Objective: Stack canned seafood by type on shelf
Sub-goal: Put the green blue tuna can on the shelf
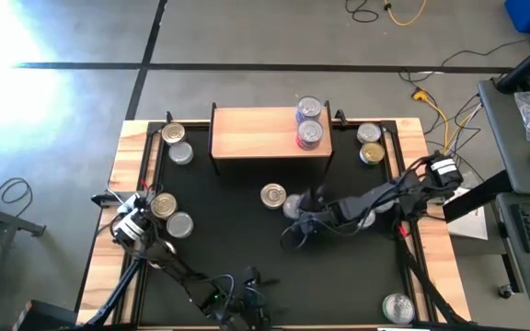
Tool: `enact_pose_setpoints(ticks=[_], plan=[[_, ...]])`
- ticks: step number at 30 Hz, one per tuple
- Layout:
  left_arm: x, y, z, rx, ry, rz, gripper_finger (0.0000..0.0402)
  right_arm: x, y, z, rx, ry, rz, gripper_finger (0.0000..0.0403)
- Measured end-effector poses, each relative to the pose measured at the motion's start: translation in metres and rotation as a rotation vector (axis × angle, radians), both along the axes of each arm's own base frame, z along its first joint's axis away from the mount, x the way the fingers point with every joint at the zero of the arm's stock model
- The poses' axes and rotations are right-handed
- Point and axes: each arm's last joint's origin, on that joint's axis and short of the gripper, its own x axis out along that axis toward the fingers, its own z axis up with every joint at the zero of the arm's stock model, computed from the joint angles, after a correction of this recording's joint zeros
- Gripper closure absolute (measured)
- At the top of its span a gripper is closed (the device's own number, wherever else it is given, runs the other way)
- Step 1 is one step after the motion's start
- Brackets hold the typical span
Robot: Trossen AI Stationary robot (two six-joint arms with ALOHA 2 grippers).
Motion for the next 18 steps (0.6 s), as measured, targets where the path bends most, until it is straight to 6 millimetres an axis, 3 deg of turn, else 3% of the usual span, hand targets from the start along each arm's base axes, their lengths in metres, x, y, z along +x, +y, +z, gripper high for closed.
enact_pose_setpoints(ticks=[4, 7, 10, 18], plan=[[-0.011, -0.009, -0.004, -0.019, 0.036, -0.085, 0.0041, -0.001, 0.032, 0.011, 0.13, -0.062, 0.171, 0.039], [-0.021, -0.011, -0.01, -0.006, 0.03, -0.05, 0.0041, -0.008, 0.051, 0.027, 0.091, -0.113, 0.247, 0.039], [-0.03, -0.008, -0.018, 0.002, 0.005, 0.039, 0.0041, -0.019, 0.058, 0.035, -0.003, -0.12, 0.212, 0.039], [-0.032, 0.002, -0.026, -0.007, -0.039, 0.128, 0.0039, -0.034, 0.061, 0.008, -0.017, -0.02, 0.138, 0.039]])
